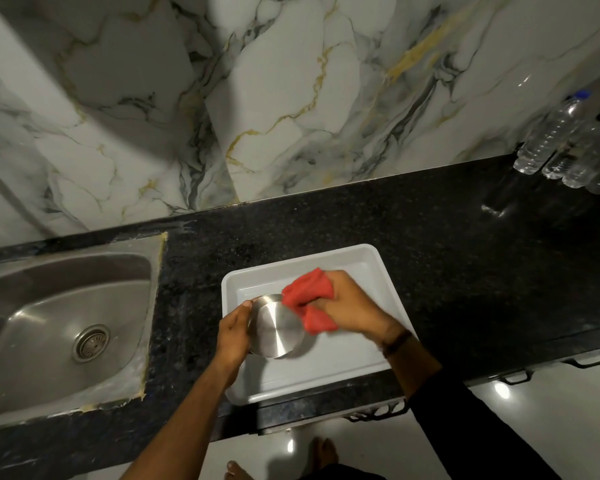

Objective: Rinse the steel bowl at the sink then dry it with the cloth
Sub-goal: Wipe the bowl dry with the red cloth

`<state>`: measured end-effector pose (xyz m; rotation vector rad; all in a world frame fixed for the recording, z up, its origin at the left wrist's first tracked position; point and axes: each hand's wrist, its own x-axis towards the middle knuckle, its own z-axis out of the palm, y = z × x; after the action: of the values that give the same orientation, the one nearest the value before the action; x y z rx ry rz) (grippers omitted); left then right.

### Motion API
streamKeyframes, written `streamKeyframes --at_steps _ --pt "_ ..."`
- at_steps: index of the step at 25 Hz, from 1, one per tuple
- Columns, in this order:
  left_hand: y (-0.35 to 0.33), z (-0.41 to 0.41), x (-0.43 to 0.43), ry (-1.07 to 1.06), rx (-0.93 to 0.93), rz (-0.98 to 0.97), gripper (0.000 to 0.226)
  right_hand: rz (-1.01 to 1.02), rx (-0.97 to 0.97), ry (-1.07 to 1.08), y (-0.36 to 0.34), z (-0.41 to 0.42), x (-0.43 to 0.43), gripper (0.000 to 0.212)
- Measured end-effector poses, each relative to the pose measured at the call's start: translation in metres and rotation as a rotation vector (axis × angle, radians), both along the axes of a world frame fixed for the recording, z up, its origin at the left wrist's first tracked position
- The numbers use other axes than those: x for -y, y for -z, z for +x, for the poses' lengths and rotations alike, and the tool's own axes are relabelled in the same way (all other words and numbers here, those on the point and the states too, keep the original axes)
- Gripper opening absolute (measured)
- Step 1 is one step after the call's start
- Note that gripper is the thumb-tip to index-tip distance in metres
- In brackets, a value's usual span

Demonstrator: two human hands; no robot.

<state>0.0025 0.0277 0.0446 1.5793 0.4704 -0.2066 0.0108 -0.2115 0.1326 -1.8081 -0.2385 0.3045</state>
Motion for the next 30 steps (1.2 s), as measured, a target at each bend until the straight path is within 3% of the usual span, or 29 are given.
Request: streamKeyframes --at_steps 2,4,7,9,13,15,17,20,24,30 --pt "-0.001 0.002 -0.005 -0.016 -0.121 -0.046 0.037 -0.045 0.111 0.191 0.001 0.010 0.010 0.037" --pt "-0.003 0.002 -0.004 0.016 -0.181 -0.111 0.041 -0.075 0.102 0.232 0.002 0.020 0.000 0.030" --pt "-0.010 0.002 0.006 0.056 -0.194 -0.127 0.040 0.208 -0.255 0.153 0.010 0.022 -0.018 0.031" --pt "-0.012 0.003 0.007 0.019 -0.174 -0.090 0.039 0.323 -0.362 0.116 0.019 0.017 -0.026 0.032" --pt "-0.009 0.000 0.000 -0.116 -0.183 -0.079 0.042 0.515 -0.323 0.223 0.034 0.000 -0.035 0.026" --pt "-0.007 -0.003 -0.001 -0.220 -0.197 -0.135 0.044 0.559 -0.238 0.226 0.041 -0.009 -0.040 0.036" --pt "-0.007 -0.005 0.000 -0.316 -0.204 -0.173 0.041 0.527 -0.185 0.184 0.043 -0.010 -0.043 0.038" --pt "-0.010 0.000 0.002 -0.489 -0.207 -0.206 0.026 0.501 -0.168 0.221 0.047 -0.002 -0.038 0.024" --pt "-0.020 0.011 0.023 -0.643 -0.256 -0.266 0.023 0.263 0.011 0.355 0.045 0.003 -0.050 0.036" --pt "-0.028 0.015 0.036 -0.824 -0.268 -0.206 0.026 0.085 0.036 0.395 0.058 -0.026 -0.085 0.045"
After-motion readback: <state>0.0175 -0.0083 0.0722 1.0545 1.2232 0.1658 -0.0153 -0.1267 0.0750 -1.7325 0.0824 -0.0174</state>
